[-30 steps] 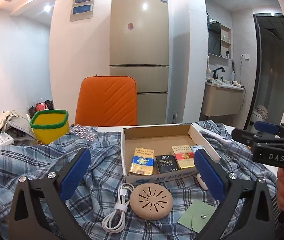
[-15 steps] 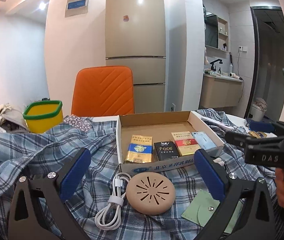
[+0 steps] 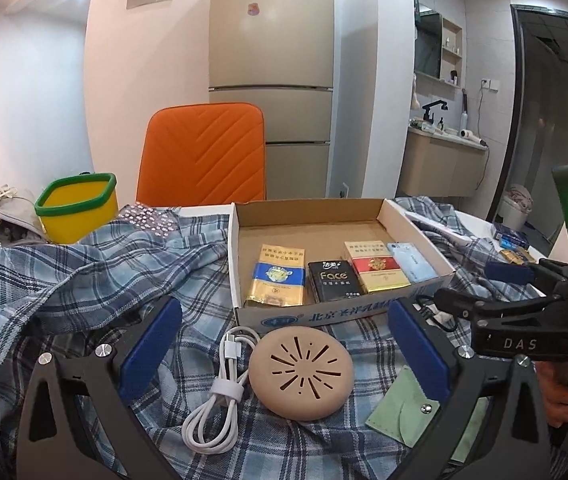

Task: Organize soft objects
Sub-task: 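Move the right gripper to the white plush toy while the left gripper approaches the beige disc, then grasp the white plush toy with the right gripper while the left gripper grasps the beige disc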

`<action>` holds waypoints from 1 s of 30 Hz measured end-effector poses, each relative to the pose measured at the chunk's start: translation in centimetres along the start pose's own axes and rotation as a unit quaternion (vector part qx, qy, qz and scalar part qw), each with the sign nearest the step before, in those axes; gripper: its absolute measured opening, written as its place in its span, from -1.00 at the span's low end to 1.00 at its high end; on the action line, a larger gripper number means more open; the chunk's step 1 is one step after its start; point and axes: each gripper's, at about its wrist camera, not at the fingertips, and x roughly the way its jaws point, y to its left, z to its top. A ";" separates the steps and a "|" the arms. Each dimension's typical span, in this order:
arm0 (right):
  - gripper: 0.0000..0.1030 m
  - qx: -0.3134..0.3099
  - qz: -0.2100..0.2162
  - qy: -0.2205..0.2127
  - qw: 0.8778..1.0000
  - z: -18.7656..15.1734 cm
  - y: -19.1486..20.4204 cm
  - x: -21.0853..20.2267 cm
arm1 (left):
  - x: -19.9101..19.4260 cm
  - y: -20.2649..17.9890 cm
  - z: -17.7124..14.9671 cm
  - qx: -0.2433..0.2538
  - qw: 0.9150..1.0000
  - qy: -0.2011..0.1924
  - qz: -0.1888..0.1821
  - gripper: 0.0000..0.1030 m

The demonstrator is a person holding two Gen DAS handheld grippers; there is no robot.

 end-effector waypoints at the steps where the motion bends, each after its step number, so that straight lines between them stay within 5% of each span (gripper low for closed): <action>1: 0.71 0.001 0.003 0.007 1.000 0.0 0.0 0.3 | 0.2 0.0 0.0 0.001 1.000 0.004 -0.003 0.99; 13: 0.56 -0.003 0.019 0.060 0.998 -0.7 0.4 3.0 | 0.8 0.7 0.0 -0.014 1.000 0.020 -0.008 0.99; 18: 0.23 -0.010 0.019 0.079 0.997 -0.8 0.7 3.9 | 1.1 0.8 -0.1 -0.016 0.999 0.028 -0.008 0.99; 22: 0.19 -0.009 0.017 0.083 0.996 -0.9 0.7 4.1 | 1.2 0.8 -0.1 -0.016 0.999 0.028 -0.008 0.99; 30: -0.37 -0.025 0.023 0.078 0.996 -1.0 1.3 3.8 | 1.1 0.9 -0.1 -0.015 0.999 0.028 -0.010 0.99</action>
